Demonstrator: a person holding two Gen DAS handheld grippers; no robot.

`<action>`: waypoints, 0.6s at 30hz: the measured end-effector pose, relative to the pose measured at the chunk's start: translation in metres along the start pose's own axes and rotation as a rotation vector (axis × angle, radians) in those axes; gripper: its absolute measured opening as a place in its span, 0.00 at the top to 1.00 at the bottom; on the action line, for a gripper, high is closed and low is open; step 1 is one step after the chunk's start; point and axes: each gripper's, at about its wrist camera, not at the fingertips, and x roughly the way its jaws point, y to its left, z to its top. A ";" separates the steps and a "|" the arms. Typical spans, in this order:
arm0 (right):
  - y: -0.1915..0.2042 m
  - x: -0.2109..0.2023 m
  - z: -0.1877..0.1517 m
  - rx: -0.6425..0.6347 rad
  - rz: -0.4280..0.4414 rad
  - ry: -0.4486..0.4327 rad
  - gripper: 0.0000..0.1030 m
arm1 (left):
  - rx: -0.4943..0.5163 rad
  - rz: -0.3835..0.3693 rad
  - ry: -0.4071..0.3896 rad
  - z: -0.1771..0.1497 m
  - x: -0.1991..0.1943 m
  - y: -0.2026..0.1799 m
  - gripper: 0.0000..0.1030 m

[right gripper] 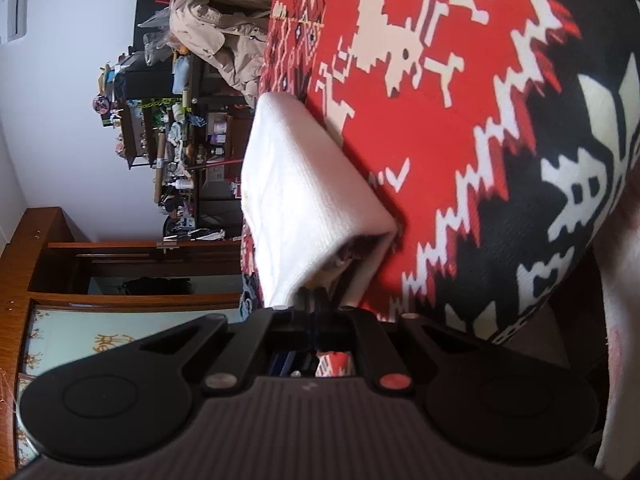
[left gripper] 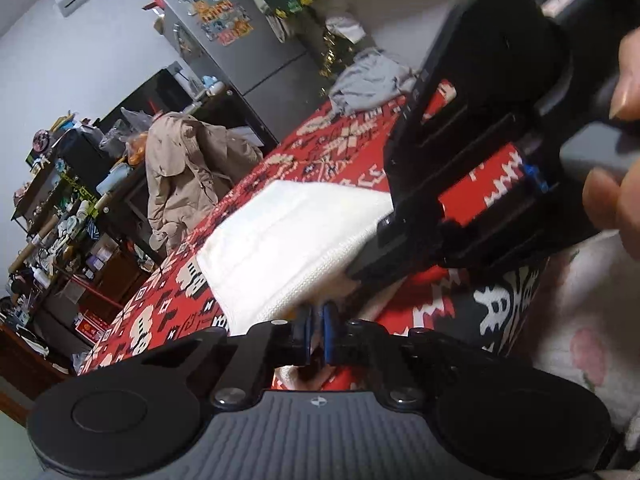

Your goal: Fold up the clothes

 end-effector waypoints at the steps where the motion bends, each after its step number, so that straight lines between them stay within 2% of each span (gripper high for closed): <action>1: -0.002 0.001 -0.001 0.010 -0.001 0.002 0.90 | 0.004 -0.001 -0.003 0.000 -0.001 0.000 0.95; 2: -0.003 0.003 -0.001 0.021 -0.003 0.003 0.84 | 0.008 -0.002 -0.005 -0.001 -0.002 0.000 0.95; 9: -0.002 0.020 0.000 0.058 0.032 -0.003 0.81 | 0.056 -0.003 -0.016 -0.002 -0.003 -0.002 0.95; 10: -0.001 0.022 0.000 0.058 0.031 -0.004 0.82 | 0.068 -0.005 -0.011 -0.003 -0.003 -0.004 0.95; 11: 0.000 0.024 0.000 0.055 0.027 -0.007 0.87 | 0.085 -0.004 -0.009 -0.003 -0.003 -0.006 0.95; 13: 0.003 0.026 -0.001 0.034 0.007 -0.015 0.92 | 0.125 0.010 -0.010 -0.004 -0.002 -0.011 0.92; 15: 0.007 0.025 -0.003 0.012 -0.009 -0.027 0.93 | 0.168 0.025 -0.014 -0.006 -0.002 -0.017 0.91; 18: 0.012 0.022 -0.005 -0.018 -0.036 -0.052 0.94 | 0.168 0.020 -0.005 -0.009 0.000 -0.019 0.95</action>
